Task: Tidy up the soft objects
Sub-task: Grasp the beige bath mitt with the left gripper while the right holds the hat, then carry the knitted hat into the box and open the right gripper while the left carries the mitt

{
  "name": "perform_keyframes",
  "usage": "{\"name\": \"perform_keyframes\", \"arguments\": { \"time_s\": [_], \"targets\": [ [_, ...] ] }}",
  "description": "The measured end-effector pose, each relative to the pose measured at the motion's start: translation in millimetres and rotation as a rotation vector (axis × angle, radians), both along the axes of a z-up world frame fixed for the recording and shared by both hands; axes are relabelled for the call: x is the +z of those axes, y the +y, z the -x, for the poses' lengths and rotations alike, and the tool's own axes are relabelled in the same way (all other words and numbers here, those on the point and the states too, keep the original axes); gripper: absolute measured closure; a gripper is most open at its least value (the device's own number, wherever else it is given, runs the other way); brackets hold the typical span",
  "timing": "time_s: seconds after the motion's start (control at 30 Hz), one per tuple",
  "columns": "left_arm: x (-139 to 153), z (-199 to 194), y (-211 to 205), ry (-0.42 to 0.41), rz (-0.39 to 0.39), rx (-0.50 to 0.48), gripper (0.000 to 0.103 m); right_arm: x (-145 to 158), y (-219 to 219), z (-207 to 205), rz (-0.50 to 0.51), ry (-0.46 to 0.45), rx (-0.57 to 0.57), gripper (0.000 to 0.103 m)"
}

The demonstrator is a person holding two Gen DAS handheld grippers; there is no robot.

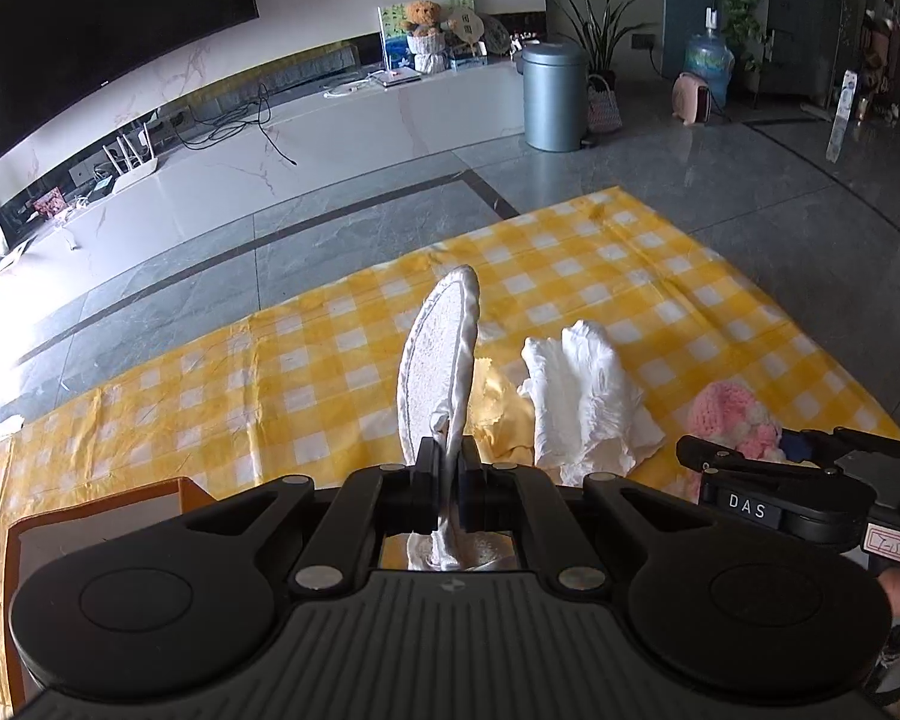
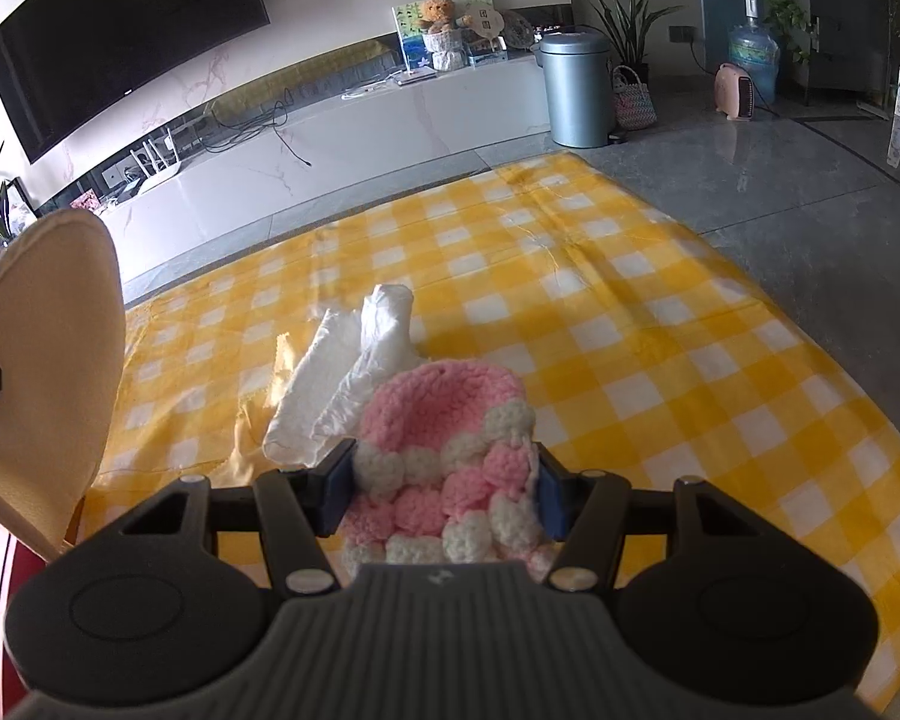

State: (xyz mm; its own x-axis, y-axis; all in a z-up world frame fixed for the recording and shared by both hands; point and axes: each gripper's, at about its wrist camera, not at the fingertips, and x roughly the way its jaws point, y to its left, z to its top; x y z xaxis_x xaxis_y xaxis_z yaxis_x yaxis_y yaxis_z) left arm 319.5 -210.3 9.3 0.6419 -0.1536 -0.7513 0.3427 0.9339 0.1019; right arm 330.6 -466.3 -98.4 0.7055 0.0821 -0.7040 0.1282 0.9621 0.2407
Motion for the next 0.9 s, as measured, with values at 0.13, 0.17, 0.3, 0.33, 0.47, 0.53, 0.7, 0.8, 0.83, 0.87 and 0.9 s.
{"name": "perform_keyframes", "arguments": {
  "time_s": [0.13, 0.17, 0.3, 0.33, 0.47, 0.53, 0.7, 0.8, 0.83, 0.87, 0.9],
  "targets": [
    [9, 13, 23, -0.018, 0.040, 0.011, 0.097, 14, 4, 9, -0.010, -0.048, 0.004, 0.044],
    [10, 15, 30, -0.016, 0.053, 0.016, 0.097, 19, 5, 12, -0.015, -0.063, 0.006, 0.044],
    [16, 26, 63, -0.010, 0.113, 0.050, 0.097, 38, 11, 21, -0.028, -0.119, 0.007, 0.044],
    [18, 28, 71, -0.008, 0.132, 0.061, 0.097, 44, 13, 24, -0.031, -0.137, 0.010, 0.044],
    [29, 45, 109, -0.033, 0.209, 0.093, 0.097, 60, 26, 32, -0.041, -0.187, 0.037, 0.044],
    [34, 53, 126, -0.056, 0.235, 0.111, 0.098, 67, 34, 35, -0.045, -0.204, 0.057, 0.044],
    [36, 64, 174, -0.039, 0.349, 0.160, 0.098, 79, 61, 40, -0.040, -0.233, 0.117, 0.044],
    [34, 67, 200, -0.046, 0.382, 0.197, 0.098, 86, 82, 43, -0.033, -0.249, 0.169, 0.044],
    [33, 69, 208, -0.046, 0.393, 0.209, 0.098, 88, 88, 44, -0.030, -0.253, 0.186, 0.044],
    [31, 70, 217, -0.045, 0.410, 0.222, 0.098, 90, 96, 46, -0.025, -0.258, 0.207, 0.044],
    [29, 71, 226, -0.043, 0.429, 0.235, 0.098, 92, 103, 47, -0.019, -0.265, 0.223, 0.044]
  ]
}}
